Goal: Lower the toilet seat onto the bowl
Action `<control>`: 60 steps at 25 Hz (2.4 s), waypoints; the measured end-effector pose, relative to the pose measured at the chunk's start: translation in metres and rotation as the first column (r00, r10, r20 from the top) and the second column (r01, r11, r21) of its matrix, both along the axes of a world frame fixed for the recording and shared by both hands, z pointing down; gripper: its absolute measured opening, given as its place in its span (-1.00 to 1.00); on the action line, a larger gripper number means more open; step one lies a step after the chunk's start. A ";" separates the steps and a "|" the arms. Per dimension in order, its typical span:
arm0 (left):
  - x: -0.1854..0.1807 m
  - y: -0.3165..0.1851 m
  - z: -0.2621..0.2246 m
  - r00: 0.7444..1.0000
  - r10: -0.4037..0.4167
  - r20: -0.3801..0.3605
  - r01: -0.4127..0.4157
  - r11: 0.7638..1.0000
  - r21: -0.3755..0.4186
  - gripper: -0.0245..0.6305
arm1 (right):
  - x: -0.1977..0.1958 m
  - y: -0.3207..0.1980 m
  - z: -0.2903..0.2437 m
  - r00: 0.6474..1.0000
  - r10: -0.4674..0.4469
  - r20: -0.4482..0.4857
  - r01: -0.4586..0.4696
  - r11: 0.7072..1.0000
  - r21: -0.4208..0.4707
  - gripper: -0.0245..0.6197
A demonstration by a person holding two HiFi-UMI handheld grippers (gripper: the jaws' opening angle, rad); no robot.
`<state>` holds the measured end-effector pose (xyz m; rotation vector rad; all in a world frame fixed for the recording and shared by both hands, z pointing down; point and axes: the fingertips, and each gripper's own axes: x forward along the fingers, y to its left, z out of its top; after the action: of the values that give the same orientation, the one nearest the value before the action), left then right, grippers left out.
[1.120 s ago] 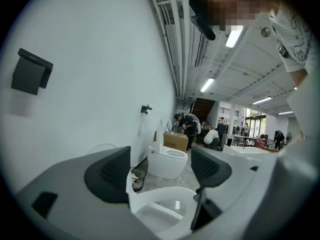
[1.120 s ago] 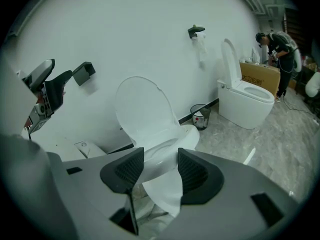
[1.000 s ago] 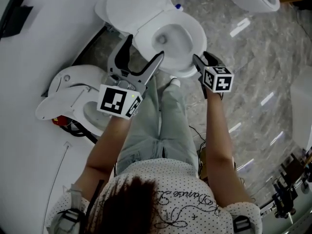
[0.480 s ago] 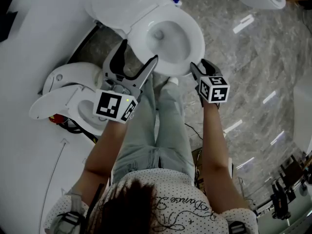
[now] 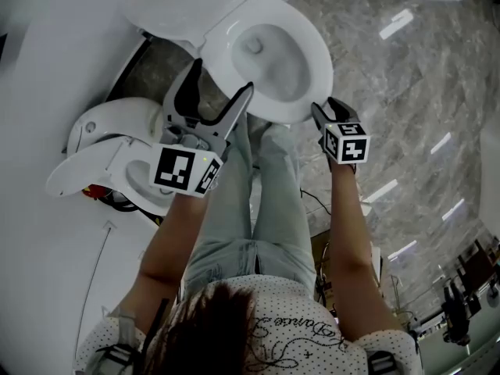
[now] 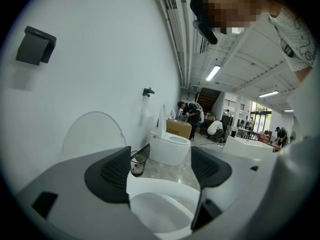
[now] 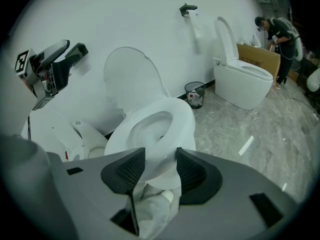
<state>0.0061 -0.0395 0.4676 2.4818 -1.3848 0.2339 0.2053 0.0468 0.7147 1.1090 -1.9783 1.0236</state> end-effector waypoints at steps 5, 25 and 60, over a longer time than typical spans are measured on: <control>0.002 -0.007 0.023 1.000 -0.002 -0.001 0.002 1.000 -0.011 0.20 | 0.010 0.013 0.036 0.999 0.032 -0.019 -0.033 0.999 -0.040 -0.29; -0.002 0.005 0.110 0.999 0.024 -0.022 -0.026 0.994 -0.106 0.20 | 0.025 0.032 0.170 0.990 0.143 -0.016 -0.144 0.974 -0.177 -0.32; -0.018 -0.010 -0.038 1.000 -0.013 -0.005 0.013 1.000 0.008 0.06 | 0.004 -0.041 -0.082 0.980 0.177 0.096 -0.193 0.960 0.200 -0.74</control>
<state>-0.0117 -0.0493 0.4300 2.4770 -1.4022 0.2202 0.2089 0.0062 0.6324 1.4105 -2.1125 0.9819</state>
